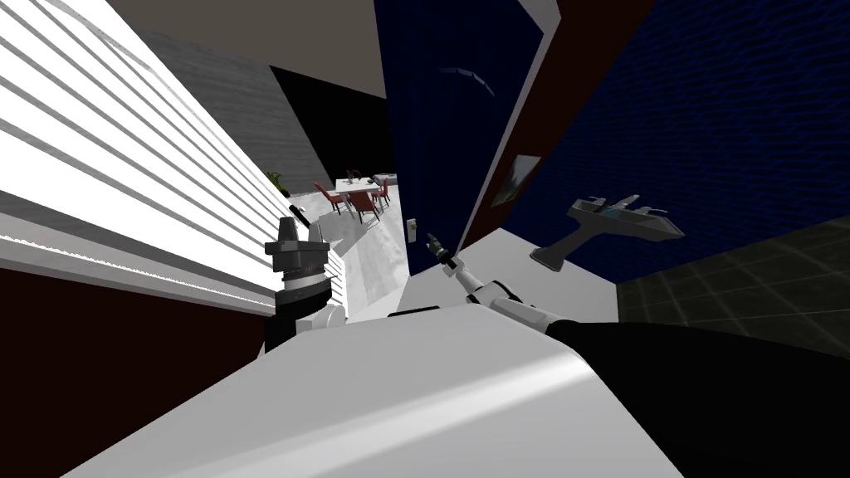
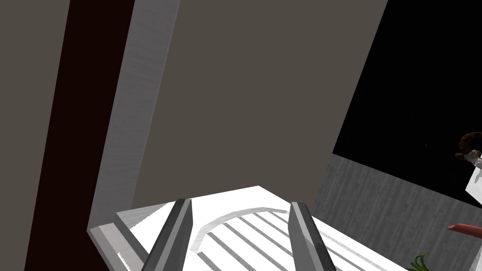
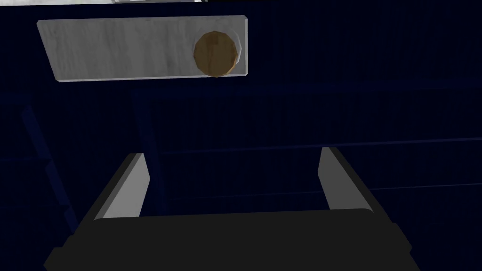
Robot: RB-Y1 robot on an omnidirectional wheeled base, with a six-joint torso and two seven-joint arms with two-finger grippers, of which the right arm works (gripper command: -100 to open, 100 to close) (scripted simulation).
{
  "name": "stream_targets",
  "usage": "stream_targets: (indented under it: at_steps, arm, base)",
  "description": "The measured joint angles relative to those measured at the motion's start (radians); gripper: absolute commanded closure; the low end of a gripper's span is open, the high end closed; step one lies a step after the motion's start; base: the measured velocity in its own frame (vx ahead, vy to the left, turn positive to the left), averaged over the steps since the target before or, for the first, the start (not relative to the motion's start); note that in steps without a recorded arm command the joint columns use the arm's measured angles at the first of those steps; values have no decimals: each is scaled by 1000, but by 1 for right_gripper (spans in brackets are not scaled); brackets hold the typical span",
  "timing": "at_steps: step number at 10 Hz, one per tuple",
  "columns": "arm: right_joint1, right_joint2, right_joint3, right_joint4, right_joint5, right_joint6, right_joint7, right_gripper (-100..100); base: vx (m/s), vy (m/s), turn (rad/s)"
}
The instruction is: Push the door open
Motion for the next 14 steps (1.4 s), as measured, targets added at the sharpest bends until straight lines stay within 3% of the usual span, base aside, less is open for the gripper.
stream_targets:
  at_steps: [9, 10, 14]
  arm:
    - [-3, 19, -26, 14, -14, 9, 36, -100]
    - [-3, 20, -27, 14, -14, 9, 37, 100]
    - [-3, 19, -26, 14, -13, 10, 37, 100]
  base:
    - [189, 83, 31]
    - [-11, -5, -2]
    - [-20, -9, 1]
